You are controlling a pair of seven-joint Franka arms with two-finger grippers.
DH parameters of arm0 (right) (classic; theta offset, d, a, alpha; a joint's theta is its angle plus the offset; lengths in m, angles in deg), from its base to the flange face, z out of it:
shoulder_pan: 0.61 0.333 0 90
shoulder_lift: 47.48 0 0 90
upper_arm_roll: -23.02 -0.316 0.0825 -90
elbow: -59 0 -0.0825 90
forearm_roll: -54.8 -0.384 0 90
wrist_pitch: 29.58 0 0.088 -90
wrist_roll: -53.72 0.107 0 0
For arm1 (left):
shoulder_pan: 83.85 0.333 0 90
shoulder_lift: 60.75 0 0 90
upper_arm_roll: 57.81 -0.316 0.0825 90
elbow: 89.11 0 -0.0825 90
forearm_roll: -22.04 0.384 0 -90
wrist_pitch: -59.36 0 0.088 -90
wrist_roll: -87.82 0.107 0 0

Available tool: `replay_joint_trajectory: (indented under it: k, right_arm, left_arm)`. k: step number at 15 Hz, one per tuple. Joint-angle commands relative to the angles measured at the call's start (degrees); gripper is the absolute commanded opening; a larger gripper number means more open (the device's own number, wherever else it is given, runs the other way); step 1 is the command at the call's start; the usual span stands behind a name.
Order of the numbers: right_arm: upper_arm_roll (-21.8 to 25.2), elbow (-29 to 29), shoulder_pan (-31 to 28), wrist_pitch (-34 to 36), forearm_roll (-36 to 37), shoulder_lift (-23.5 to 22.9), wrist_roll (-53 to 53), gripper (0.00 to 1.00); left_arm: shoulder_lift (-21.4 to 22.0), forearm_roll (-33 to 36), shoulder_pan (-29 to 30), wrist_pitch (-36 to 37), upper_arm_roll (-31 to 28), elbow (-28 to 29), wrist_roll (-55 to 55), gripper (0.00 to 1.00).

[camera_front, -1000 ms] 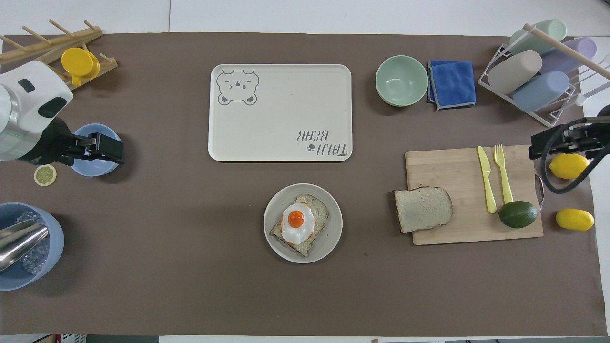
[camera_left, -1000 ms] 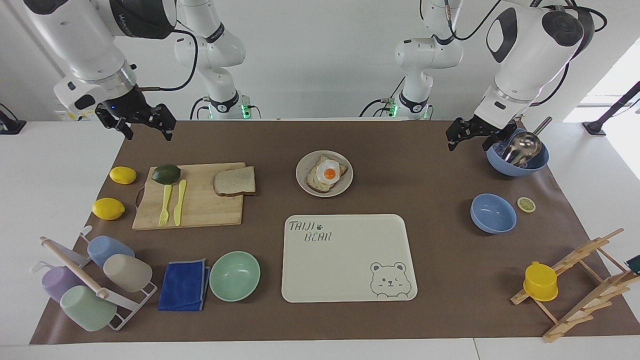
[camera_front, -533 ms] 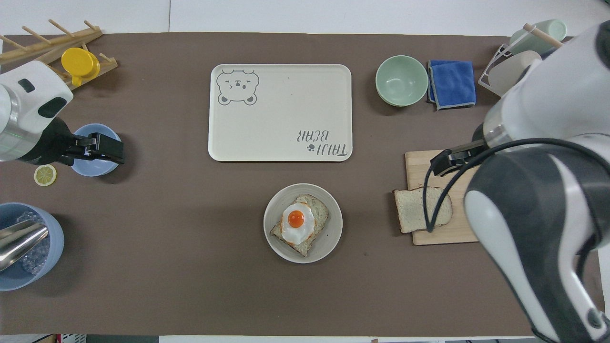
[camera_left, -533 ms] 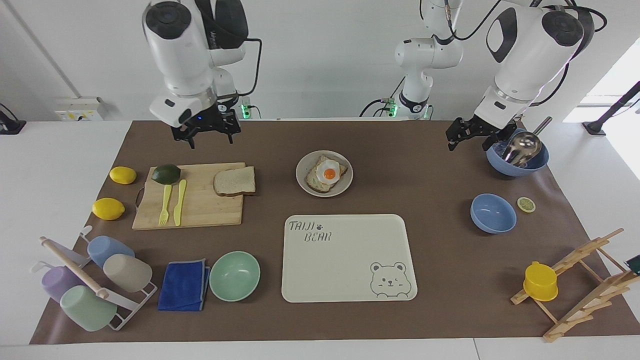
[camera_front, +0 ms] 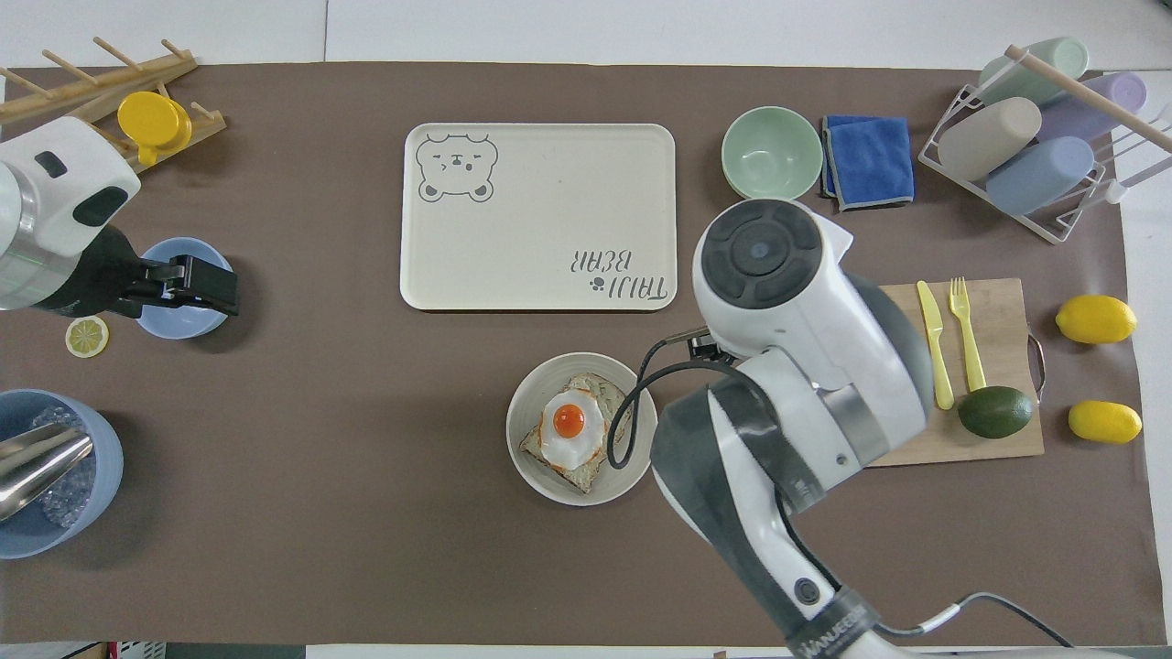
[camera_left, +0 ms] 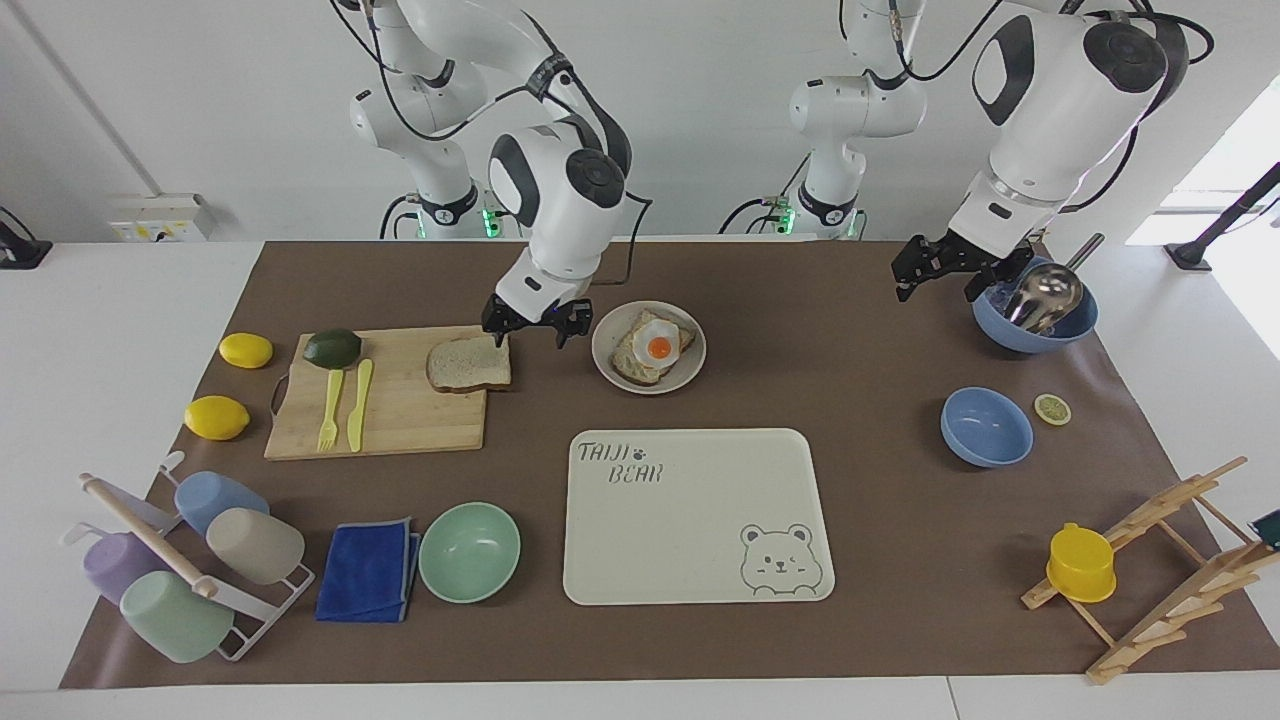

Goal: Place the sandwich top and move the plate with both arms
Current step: 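Grasp the bread slice on the cutting board with the right gripper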

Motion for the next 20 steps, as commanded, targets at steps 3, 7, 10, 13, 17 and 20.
replay_joint_trajectory:
  k: [3,7,10,13,17,20]
  right_arm:
    - [0.26,-4.38,1.95,0.0,8.48,-2.43,3.99,1.0]
    - [0.34,-7.36,1.07,-1.05,8.66,-2.16,4.34,0.99]
    - [0.34,-8.95,0.81,-1.22,8.66,-1.64,4.43,0.93]
    - [0.34,-10.35,-0.15,-2.36,8.75,-1.46,6.36,0.86]
    - [0.34,-13.69,-0.16,-4.21,8.75,-0.41,8.82,0.85]
    - [0.34,-14.49,-0.16,-4.56,8.83,-0.23,9.0,0.8]
  left_arm:
    - [1.31,-0.79,0.47,-0.46,0.0,1.14,0.17,1.0]
    - [1.31,-0.79,0.47,-0.46,0.0,1.14,0.17,1.0]
    - [1.22,-0.79,0.47,-0.46,0.0,1.14,0.17,1.0]
    - [1.22,-0.79,0.47,-0.46,0.0,1.14,0.17,1.0]
    - [1.31,-0.79,0.47,-0.46,0.0,1.14,0.17,1.0]
    - [1.31,-0.79,0.47,-0.46,0.0,1.14,0.17,1.0]
